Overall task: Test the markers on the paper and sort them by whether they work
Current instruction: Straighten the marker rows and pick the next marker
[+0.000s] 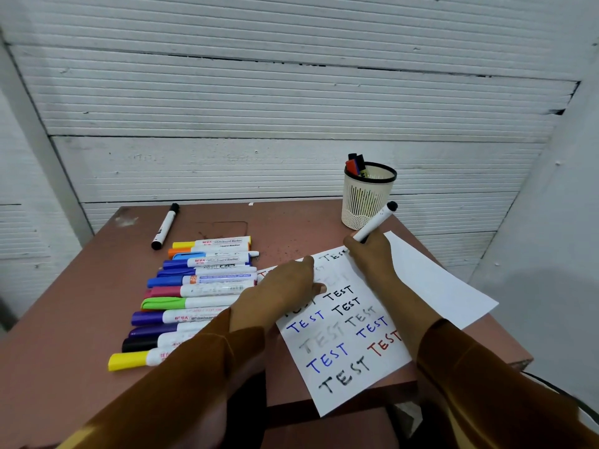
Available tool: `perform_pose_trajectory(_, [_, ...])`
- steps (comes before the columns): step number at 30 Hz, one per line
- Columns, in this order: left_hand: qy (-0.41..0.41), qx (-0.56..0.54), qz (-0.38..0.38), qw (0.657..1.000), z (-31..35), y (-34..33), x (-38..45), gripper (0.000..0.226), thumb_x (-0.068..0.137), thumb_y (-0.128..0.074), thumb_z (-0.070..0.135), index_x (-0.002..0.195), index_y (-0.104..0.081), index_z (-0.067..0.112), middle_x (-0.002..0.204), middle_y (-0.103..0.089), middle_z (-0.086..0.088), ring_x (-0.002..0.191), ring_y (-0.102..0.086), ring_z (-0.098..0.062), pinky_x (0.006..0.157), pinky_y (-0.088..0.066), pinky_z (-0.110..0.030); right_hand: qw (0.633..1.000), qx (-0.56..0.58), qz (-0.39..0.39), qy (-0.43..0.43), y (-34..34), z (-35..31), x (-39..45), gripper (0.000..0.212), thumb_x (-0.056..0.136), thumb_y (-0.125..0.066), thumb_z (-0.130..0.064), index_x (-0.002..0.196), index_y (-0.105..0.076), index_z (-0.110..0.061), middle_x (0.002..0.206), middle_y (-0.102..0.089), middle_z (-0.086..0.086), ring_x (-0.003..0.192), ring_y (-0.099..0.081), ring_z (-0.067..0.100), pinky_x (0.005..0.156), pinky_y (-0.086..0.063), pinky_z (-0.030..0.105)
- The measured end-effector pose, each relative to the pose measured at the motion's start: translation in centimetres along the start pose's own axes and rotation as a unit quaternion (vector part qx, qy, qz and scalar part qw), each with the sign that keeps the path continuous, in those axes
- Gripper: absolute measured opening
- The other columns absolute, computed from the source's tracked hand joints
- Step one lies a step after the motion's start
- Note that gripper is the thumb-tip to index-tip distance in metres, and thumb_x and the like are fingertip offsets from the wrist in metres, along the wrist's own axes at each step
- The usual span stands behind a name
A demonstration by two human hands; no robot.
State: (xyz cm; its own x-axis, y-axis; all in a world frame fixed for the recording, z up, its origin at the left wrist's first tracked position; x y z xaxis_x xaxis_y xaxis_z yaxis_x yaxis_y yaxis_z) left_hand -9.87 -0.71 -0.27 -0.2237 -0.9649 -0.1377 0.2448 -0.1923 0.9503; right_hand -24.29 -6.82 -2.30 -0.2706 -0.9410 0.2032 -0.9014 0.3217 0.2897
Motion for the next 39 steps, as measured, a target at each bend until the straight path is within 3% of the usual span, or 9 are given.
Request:
perform_pose_trajectory(8, [0.001, -0.003, -0.003, 1.0, -0.1, -0.1, 0.1, 0.047, 0.094, -0.049, 0.037, 0.129, -0.036, 0.007, 0.12, -0.055, -0.016, 0.107, -0.052, -0.029, 0.08, -0.04, -0.034, 1.0, -0.018, 0.014, -0.008, -0.2, -0.1, 0.2, 0.011, 0.079, -0.059, -0.006, 0.083, -0.049, -0.004, 0.07, -0.05, 0.004, 0.064, -0.048, 0.016, 0.063, -0.04, 0.028])
perform_pose_trajectory(15, [0.004, -0.005, -0.012, 1.0, 0.1, 0.1, -0.1, 0.047, 0.095, -0.047, 0.037, 0.13, -0.035, 0.007, 0.121, -0.054, -0.016, 0.107, -0.052, -0.029, 0.077, -0.038, -0.032, 0.954, 0.294, -0.018, -0.06, 1.0, 0.7, 1.1, 0.018, 0.081, -0.063, 0.006, 0.096, -0.053, 0.002, 0.063, -0.062, 0.01, 0.048, -0.056, 0.008, 0.044, -0.042, 0.017])
perform_pose_trajectory(20, [0.018, -0.029, -0.056, 0.998, 0.7, 1.0, -0.3, 0.045, 0.094, -0.043, 0.023, 0.134, -0.03, 0.006, 0.126, -0.051, -0.015, 0.107, -0.05, -0.027, 0.077, -0.037, -0.03, 0.916, 0.384, -0.044, -0.107, 1.3, -0.5, 0.4, 0.012, 0.09, -0.05, 0.004, 0.081, -0.054, -0.003, 0.06, -0.065, 0.005, 0.054, -0.064, 0.014, 0.056, -0.054, 0.019])
perform_pose_trajectory(23, [0.017, -0.065, -0.054, 0.996, 1.0, 2.3, -0.6, 0.041, 0.09, -0.043, 0.01, 0.129, -0.031, 0.004, 0.109, -0.052, -0.012, 0.094, -0.049, -0.024, 0.074, -0.039, -0.032, 0.89, 0.431, -0.053, -0.135, 1.7, -1.6, 0.0, 0.014, 0.092, -0.04, -0.002, 0.082, -0.05, -0.004, 0.061, -0.064, 0.012, 0.049, -0.064, 0.016, 0.05, -0.053, 0.022])
perform_pose_trajectory(26, [-0.018, -0.121, 0.013, 0.992, 0.8, 3.3, -1.0, 0.035, 0.088, -0.045, 0.0, 0.122, -0.036, 0.002, 0.114, -0.05, -0.015, 0.097, -0.053, -0.027, 0.078, -0.043, -0.037, 0.901, 0.411, -0.064, -0.12, 2.0, -2.5, -0.4, 0.015, 0.089, -0.04, 0.001, 0.078, -0.046, -0.006, 0.069, -0.055, 0.015, 0.043, -0.057, 0.014, 0.041, -0.044, 0.02])
perform_pose_trajectory(29, [-0.022, -0.237, 0.101, 0.966, -0.2, 3.8, -1.3, 0.031, 0.087, -0.059, 0.004, 0.115, -0.047, 0.003, 0.114, -0.053, -0.011, 0.098, -0.055, -0.025, 0.076, -0.042, -0.028, 0.907, 0.401, -0.095, -0.084, 1.9, -3.1, -1.2, 0.016, 0.09, -0.041, 0.005, 0.08, -0.046, -0.006, 0.072, -0.051, 0.017, 0.045, -0.056, 0.013, 0.041, -0.043, 0.022])
perform_pose_trajectory(33, [-0.038, -0.385, 0.139, 0.912, -1.4, 3.8, -1.6, 0.028, 0.081, -0.067, 0.0, 0.108, -0.064, 0.007, 0.097, -0.061, -0.008, 0.076, -0.058, -0.017, 0.066, -0.05, -0.024, 0.9, 0.417, -0.115, -0.048, 1.6, -3.9, -2.1, 0.013, 0.089, -0.042, 0.009, 0.092, -0.045, -0.003, 0.071, -0.049, 0.015, 0.046, -0.056, 0.015, 0.043, -0.045, 0.023])
perform_pose_trajectory(36, [-0.046, -0.471, 0.146, 0.869, -1.7, 3.7, -1.8, 0.029, 0.081, -0.063, -0.007, 0.108, -0.062, 0.002, 0.086, -0.057, -0.005, 0.068, -0.056, -0.011, 0.059, -0.052, -0.012, 0.904, 0.411, -0.114, -0.037, 1.3, -4.6, -2.7, 0.016, 0.087, -0.04, 0.01, 0.088, -0.043, -0.005, 0.067, -0.048, 0.015, 0.045, -0.054, 0.016, 0.042, -0.044, 0.024])
perform_pose_trajectory(39, [-0.039, -0.517, 0.144, 0.843, -1.7, 3.9, -2.1, 0.022, 0.081, -0.062, -0.01, 0.091, -0.054, 0.008, 0.08, -0.055, -0.004, 0.069, -0.056, -0.014, 0.058, -0.053, -0.015, 0.909, 0.403, -0.099, -0.036, 1.2, -5.0, -3.1, 0.017, 0.087, -0.039, 0.011, 0.087, -0.042, -0.005, 0.065, -0.046, 0.014, 0.043, -0.052, 0.015, 0.041, -0.041, 0.023])
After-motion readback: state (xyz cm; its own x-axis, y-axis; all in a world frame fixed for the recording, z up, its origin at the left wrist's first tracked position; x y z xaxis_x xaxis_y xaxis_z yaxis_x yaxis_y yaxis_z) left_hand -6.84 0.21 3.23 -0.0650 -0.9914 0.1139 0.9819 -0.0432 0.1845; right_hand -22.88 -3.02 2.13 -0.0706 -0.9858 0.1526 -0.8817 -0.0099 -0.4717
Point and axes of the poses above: each hand's wrist, its own x-axis towards the middle knuckle, its own y-axis out of the back of the hand, z = x × y, the point moved 1 cm from there along x, towards the middle knuckle
